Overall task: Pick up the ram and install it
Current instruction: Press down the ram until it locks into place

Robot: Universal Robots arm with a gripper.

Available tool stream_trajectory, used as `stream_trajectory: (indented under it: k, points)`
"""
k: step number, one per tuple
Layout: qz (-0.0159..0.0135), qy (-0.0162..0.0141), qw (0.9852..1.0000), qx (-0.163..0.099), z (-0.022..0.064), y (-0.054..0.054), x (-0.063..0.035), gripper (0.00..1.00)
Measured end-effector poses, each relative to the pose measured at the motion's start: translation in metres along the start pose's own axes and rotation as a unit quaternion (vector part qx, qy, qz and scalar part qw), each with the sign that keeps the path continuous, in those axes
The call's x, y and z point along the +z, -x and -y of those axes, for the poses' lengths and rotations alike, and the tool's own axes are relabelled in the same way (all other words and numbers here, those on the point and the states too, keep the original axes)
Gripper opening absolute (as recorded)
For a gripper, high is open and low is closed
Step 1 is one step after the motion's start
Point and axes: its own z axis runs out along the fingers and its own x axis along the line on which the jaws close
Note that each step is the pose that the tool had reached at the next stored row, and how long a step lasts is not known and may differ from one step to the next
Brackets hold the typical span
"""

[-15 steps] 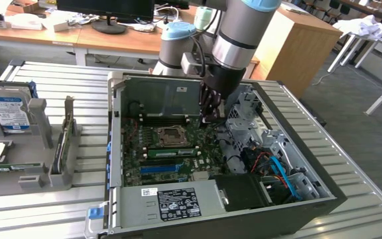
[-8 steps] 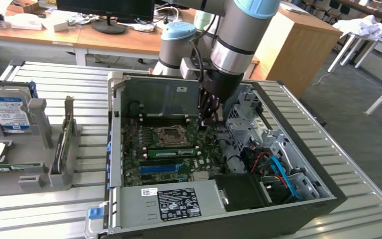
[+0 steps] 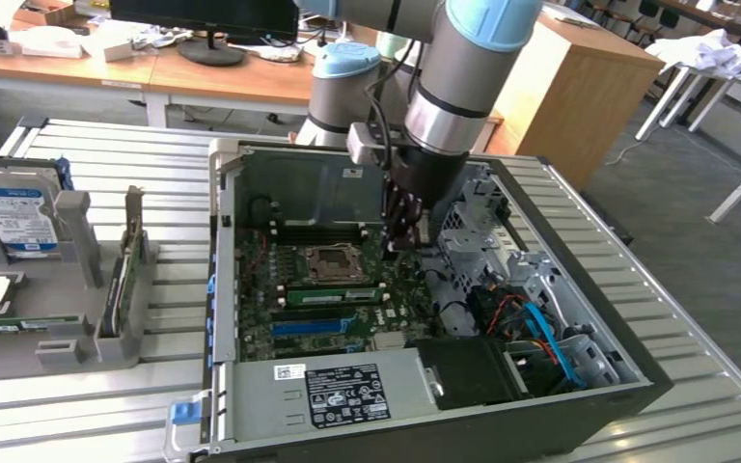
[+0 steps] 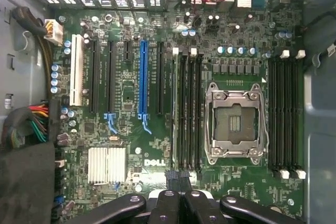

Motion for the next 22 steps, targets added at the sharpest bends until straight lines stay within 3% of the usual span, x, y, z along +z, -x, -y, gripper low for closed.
stream_trajectory:
  k: [10, 22]
  points:
    - [0.0, -0.0002, 1.0, 0.0, 0.0007, 0.0, 0.0151, 0.11]
    - [0.0, -0.0002, 1.0, 0.0, 0.0048, -0.001, 0.0161, 0.11]
